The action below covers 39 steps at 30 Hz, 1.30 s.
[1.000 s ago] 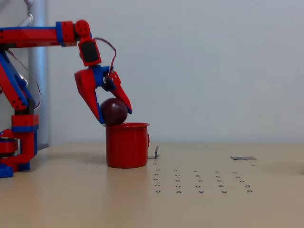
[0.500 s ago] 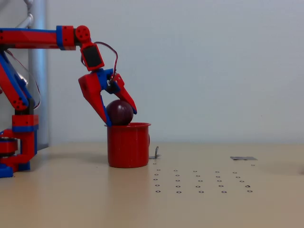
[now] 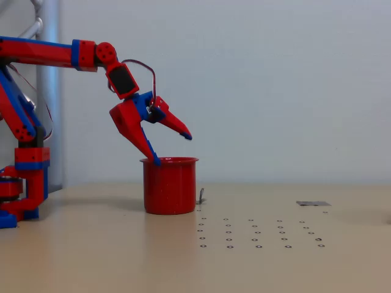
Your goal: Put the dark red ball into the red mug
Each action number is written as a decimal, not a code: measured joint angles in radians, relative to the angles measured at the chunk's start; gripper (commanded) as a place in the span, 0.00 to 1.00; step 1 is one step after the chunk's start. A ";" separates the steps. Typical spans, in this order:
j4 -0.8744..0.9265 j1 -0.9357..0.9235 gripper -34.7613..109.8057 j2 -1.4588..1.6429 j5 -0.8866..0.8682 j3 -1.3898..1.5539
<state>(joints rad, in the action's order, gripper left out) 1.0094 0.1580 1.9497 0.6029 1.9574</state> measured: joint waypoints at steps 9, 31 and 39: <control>0.156 -0.075 0.24 0.000 -0.146 -0.199; -0.172 -0.318 0.23 0.474 -0.295 0.327; 0.201 -0.325 0.23 0.525 -0.584 0.403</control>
<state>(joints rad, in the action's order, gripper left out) 1.2103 -0.1672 2.4743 0.0184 2.3608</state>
